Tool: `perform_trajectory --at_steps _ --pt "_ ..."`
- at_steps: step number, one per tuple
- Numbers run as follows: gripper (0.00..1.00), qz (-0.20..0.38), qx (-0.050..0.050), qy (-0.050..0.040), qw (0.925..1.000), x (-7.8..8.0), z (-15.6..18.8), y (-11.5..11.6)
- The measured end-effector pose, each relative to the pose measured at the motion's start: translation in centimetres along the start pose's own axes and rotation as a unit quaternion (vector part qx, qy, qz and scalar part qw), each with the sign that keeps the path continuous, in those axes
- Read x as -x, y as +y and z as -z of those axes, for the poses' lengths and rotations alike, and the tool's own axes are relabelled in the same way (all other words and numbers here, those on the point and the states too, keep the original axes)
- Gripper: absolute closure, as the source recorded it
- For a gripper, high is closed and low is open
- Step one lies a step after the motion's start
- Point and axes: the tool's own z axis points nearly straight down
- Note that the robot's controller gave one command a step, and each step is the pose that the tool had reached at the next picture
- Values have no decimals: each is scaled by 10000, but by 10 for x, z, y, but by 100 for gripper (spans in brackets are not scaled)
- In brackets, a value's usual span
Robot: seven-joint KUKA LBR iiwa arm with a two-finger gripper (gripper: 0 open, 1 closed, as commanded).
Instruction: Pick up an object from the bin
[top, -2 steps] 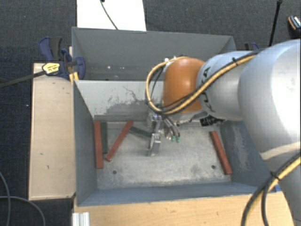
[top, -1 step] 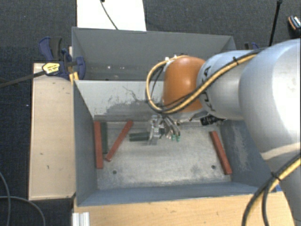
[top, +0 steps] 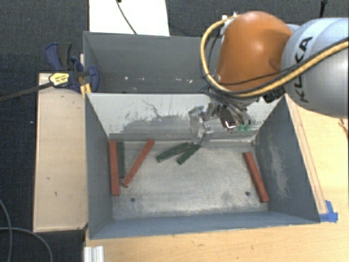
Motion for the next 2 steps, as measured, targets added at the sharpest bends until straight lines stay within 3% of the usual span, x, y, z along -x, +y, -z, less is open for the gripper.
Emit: perform_trajectory --at_steps 1,2 --pt "100 279 12 82 9996 4 -106 0" --pt "0 265 9 39 9996 6 -101 0"
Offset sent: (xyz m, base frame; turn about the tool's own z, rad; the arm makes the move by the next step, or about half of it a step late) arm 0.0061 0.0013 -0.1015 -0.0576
